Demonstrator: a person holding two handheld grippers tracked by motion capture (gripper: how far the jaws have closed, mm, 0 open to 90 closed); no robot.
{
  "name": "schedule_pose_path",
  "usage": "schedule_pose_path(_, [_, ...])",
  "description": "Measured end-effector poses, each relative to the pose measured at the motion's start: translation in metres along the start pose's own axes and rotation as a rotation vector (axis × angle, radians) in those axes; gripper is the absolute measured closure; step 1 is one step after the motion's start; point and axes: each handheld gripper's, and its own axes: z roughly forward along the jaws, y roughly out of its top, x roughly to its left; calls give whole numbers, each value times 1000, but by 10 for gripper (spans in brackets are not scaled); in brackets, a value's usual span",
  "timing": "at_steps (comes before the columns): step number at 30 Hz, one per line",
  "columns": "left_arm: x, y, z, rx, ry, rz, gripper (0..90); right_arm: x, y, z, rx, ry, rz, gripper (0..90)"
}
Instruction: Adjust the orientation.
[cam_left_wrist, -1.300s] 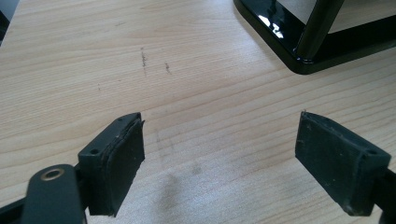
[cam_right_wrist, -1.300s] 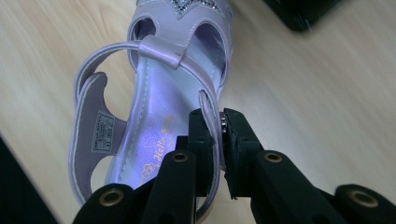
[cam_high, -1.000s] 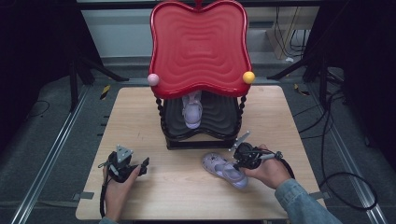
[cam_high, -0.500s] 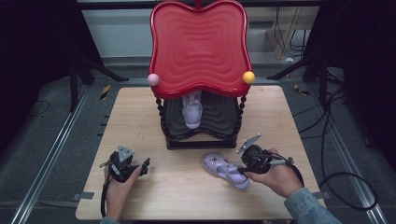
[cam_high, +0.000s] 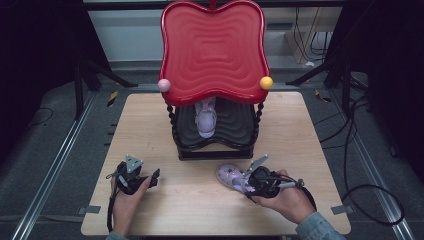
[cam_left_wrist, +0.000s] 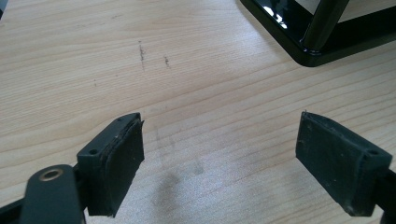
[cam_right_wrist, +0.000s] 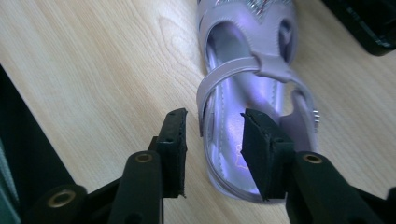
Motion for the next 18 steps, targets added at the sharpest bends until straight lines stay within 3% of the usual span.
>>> schedule_pose_path(11, [0,0,0,1,0,3,148,5,6,23,87,17,-12,768])
schedule_pose_path(18, [0,0,0,1,1,4,149,1,5,29,95,23,-18,828])
